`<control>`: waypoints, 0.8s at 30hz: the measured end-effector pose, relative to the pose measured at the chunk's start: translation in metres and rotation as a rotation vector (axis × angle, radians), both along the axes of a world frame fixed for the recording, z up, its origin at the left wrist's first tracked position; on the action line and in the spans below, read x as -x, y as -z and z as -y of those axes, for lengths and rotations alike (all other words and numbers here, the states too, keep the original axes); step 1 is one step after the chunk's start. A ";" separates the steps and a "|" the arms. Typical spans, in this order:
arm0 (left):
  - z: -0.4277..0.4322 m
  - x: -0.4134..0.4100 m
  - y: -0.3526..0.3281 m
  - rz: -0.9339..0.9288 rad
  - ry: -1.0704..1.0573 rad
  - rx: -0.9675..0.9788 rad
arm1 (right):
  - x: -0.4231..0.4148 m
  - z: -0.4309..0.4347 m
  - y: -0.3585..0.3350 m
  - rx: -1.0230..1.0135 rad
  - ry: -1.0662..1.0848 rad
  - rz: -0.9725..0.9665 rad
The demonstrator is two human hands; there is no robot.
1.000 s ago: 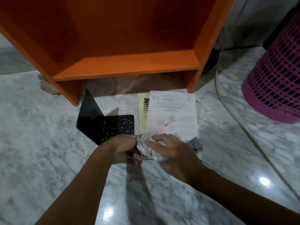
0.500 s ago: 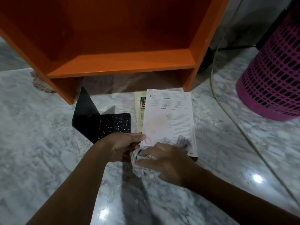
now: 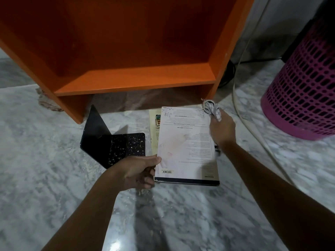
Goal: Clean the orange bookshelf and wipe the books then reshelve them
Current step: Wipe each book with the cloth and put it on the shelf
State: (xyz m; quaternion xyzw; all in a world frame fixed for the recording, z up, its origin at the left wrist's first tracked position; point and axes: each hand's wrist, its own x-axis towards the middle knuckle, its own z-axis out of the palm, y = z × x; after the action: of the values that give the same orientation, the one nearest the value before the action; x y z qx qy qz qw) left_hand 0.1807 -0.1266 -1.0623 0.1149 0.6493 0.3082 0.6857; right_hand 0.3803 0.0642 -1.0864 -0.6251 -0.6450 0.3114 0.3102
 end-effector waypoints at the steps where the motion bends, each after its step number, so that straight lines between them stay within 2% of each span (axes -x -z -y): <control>1: 0.002 0.001 0.002 -0.010 -0.015 -0.011 | 0.002 0.005 0.005 0.007 0.002 0.016; 9: 0.010 -0.002 0.001 -0.101 -0.114 -0.098 | 0.000 0.033 0.005 -0.011 -0.108 0.004; 17: 0.006 0.002 0.000 -0.286 -0.139 -0.070 | 0.008 0.071 0.005 -0.051 -0.239 0.153; 24: 0.017 0.000 0.001 -0.189 -0.253 -0.185 | 0.007 0.075 -0.005 -0.014 -0.336 0.124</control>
State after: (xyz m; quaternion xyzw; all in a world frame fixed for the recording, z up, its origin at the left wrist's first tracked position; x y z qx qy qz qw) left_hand 0.1803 -0.1439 -1.0631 0.1235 0.6891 0.4381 0.5638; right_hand 0.3733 -0.0110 -1.0813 -0.5243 -0.7606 0.3149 0.2177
